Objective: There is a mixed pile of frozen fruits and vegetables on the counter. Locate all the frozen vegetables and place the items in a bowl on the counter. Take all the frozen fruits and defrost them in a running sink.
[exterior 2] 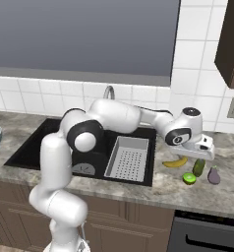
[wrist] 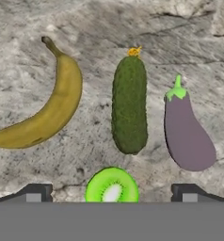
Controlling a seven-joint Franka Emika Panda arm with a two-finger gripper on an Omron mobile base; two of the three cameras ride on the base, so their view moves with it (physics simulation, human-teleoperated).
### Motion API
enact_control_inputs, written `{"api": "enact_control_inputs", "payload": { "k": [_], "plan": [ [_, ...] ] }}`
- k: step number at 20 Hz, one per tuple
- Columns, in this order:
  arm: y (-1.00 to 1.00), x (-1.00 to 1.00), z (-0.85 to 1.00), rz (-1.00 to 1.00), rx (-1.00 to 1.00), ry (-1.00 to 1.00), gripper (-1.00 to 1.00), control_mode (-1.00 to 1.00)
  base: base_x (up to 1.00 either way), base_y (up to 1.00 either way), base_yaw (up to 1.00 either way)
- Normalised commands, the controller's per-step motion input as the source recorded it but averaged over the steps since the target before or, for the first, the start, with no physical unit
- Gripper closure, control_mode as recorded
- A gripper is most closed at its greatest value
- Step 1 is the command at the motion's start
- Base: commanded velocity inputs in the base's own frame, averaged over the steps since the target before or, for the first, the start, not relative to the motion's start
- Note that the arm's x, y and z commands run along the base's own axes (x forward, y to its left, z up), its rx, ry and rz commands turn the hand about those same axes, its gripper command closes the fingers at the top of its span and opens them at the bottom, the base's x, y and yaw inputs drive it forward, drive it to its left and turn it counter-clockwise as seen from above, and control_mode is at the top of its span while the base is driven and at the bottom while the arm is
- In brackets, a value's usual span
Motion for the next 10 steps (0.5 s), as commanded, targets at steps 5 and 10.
{"api": "enact_control_inputs", "payload": {
  "k": [5, 10],
  "plan": [
    [-0.07, 0.11, -0.18, -0.01, 0.0, 0.0, -1.0, -1.0, 0.0, 0.0, 0.0],
    [0.0, 0.13, -0.14, -0.01, 0.0, 0.0, -1.0, -1.0, 0.0, 0.0, 0.0]
  ]
}}
